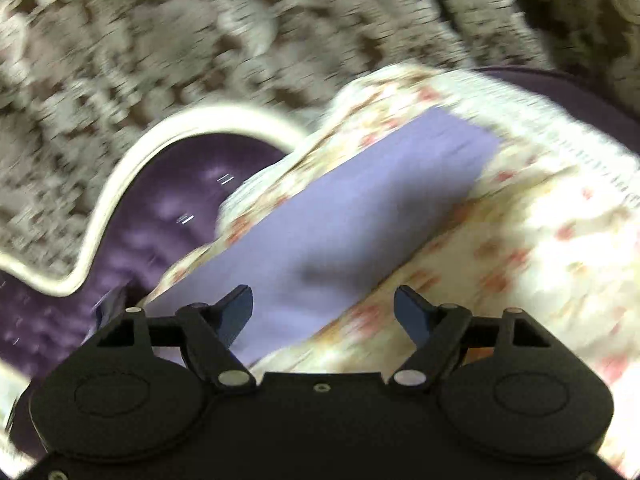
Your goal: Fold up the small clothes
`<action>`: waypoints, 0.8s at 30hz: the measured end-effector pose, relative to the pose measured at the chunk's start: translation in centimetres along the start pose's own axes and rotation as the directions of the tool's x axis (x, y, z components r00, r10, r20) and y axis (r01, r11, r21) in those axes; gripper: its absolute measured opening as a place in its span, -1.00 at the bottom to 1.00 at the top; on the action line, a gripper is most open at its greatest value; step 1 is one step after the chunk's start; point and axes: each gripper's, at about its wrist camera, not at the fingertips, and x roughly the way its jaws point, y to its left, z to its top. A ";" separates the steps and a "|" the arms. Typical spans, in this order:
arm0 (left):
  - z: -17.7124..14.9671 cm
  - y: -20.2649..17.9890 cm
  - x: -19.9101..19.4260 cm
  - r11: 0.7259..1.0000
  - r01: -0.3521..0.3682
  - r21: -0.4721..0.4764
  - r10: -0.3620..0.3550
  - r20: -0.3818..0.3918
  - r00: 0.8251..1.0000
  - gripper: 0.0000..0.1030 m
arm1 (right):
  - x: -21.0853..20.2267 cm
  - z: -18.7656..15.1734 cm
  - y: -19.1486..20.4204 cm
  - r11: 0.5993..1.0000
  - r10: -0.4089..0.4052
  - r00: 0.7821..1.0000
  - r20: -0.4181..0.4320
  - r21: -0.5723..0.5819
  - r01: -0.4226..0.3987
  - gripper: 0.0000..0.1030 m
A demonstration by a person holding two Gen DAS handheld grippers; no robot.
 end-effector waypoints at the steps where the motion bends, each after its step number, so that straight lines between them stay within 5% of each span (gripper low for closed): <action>1: -0.4 -0.2 0.5 1.000 -0.002 0.007 0.002 -0.014 1.000 0.88 | 0.3 0.4 -0.7 1.000 -0.027 1.000 0.016 0.008 0.027 0.56; 4: -1.7 -0.6 1.8 0.999 -0.022 0.032 0.023 -0.048 0.999 0.88 | 1.5 1.4 -2.6 0.996 -0.074 0.996 0.052 0.047 0.071 0.56; 11: -3.3 -2.3 2.3 0.982 -0.083 0.167 0.086 -0.016 0.996 0.99 | 3.5 3.4 -4.7 0.993 -0.035 0.990 0.133 0.116 0.019 0.50; 13: -3.6 -2.4 2.2 0.981 -0.091 0.174 0.093 -0.004 0.996 0.99 | 4.0 4.0 -5.1 0.990 -0.066 0.988 0.141 0.130 0.048 0.05; 14: -3.6 -2.5 2.2 0.980 -0.092 0.178 0.094 -0.003 0.996 0.99 | 4.4 4.3 -5.2 0.988 -0.099 0.987 0.124 0.128 0.083 -0.61; 15: -3.6 -2.5 2.3 0.979 -0.092 0.181 0.095 -0.006 0.995 0.99 | 4.7 4.6 -5.2 0.986 -0.124 0.987 0.107 0.122 0.111 -0.70; 19: -3.0 -2.3 2.4 0.982 -0.077 0.173 0.083 -0.028 0.996 0.98 | 3.7 5.5 -3.0 0.991 -0.135 0.984 0.119 0.033 0.131 -0.70; 24: -2.3 -0.9 1.2 0.997 0.000 0.076 0.002 -0.031 1.000 0.96 | 0.2 7.7 4.0 0.991 -0.017 0.984 0.178 -0.126 0.040 -0.70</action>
